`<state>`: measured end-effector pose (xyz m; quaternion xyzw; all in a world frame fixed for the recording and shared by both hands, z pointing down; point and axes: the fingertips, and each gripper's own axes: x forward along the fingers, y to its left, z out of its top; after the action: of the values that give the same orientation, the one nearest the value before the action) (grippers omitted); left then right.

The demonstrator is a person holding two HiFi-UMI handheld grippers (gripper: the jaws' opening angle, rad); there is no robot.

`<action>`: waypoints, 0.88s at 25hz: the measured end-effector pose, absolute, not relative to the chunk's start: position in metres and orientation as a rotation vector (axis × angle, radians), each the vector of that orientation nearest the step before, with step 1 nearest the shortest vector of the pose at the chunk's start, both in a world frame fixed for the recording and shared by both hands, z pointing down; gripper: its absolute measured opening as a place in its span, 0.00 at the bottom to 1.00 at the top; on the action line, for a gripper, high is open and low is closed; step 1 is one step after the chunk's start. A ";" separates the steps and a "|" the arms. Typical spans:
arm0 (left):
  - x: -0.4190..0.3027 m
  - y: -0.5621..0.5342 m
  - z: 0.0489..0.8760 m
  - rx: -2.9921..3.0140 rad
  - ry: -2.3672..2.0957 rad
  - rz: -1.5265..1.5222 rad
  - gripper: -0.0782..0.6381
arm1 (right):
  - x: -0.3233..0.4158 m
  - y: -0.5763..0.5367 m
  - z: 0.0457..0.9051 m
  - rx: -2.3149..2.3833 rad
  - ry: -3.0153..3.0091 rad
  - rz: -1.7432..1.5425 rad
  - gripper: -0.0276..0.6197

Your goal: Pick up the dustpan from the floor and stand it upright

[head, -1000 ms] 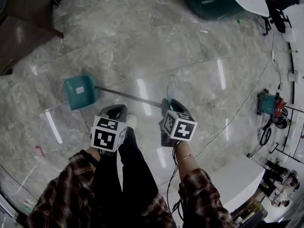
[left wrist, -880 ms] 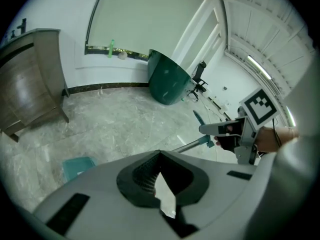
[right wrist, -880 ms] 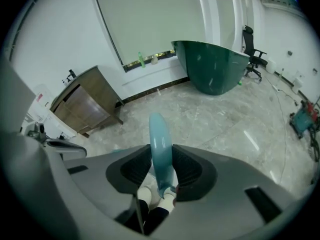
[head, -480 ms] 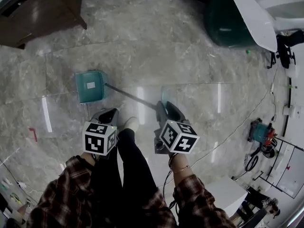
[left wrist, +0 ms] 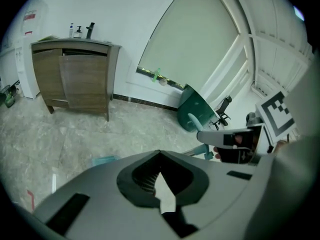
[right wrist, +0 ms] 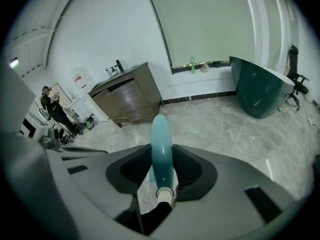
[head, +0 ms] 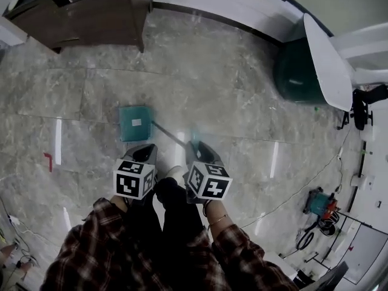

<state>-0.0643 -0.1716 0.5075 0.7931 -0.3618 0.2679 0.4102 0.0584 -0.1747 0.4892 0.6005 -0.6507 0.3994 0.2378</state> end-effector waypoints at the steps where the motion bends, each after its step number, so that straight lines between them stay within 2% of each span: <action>1: -0.079 -0.176 0.502 1.998 -0.929 0.674 0.11 | 0.047 -0.179 0.487 1.630 -1.788 1.101 0.24; 10: -0.190 -0.204 0.477 1.877 -1.140 0.588 0.11 | -0.042 -0.219 0.482 1.566 -1.808 1.314 0.24; 16: -0.203 -0.215 0.470 1.836 -1.170 0.499 0.11 | -0.059 -0.238 0.478 1.523 -1.776 1.235 0.24; 22: -0.191 -0.219 0.462 1.865 -1.151 0.481 0.11 | -0.047 -0.233 0.478 1.463 -1.748 1.157 0.24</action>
<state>-0.1913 -0.2188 0.4624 0.7489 -0.4620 0.1933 0.4340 -0.0467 -0.2333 0.4775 0.5481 -0.6547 0.4334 0.2885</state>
